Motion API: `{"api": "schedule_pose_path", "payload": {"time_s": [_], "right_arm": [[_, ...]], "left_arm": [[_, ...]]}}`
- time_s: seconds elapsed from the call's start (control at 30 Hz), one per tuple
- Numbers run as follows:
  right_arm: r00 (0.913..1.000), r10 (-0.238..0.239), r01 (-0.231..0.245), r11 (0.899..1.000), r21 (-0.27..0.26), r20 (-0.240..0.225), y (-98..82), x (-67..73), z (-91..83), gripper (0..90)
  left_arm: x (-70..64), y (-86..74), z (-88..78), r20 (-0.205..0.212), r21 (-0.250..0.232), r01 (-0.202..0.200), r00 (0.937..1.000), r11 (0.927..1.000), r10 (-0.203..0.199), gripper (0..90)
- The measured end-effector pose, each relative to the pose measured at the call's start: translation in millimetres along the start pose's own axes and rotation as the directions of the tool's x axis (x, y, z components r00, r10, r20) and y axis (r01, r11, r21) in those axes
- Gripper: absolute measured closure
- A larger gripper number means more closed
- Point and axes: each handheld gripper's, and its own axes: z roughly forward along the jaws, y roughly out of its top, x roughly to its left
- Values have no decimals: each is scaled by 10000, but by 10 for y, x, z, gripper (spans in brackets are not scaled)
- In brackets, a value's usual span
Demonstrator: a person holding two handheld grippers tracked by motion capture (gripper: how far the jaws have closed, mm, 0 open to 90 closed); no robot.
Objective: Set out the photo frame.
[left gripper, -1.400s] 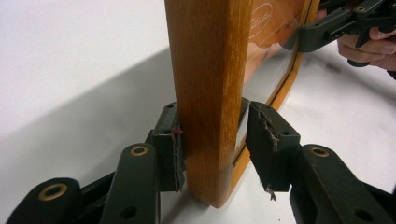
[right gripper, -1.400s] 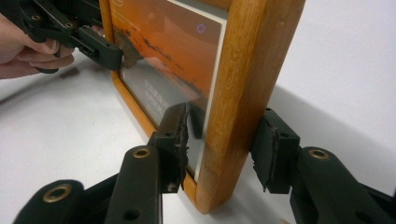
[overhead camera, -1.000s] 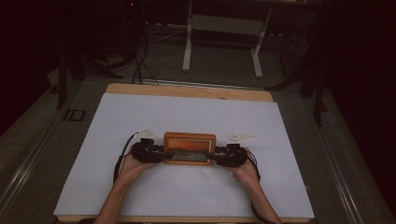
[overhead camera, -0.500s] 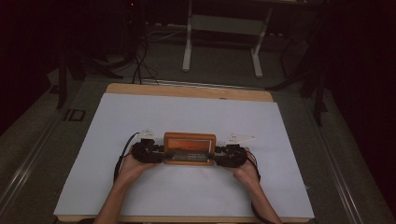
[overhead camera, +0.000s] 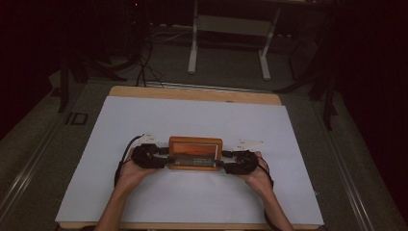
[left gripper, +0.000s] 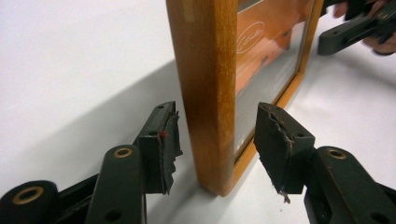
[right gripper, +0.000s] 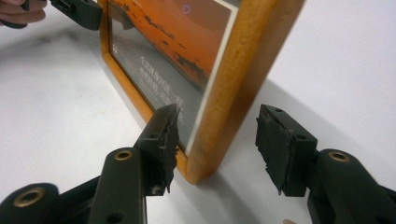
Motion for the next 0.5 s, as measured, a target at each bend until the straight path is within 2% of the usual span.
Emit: {"api": "schedule_pose_path", "payload": {"time_s": [0.33,0.43,0.5], "right_arm": [[9997,-152,149,9998,144,205,-17,-58,-159,470],[9992,-268,260,9993,267,291,-29,-76,-205,460],[9990,-211,198,9992,347,390,-45,-109,-244,448]], "left_arm": [[-9,2,-114,-354,322,-350,9987,9989,362,484],[27,-18,-177,-366,643,-411,9984,9971,435,480],[71,-46,-230,-573,976,-474,9969,9941,532,473]]}}
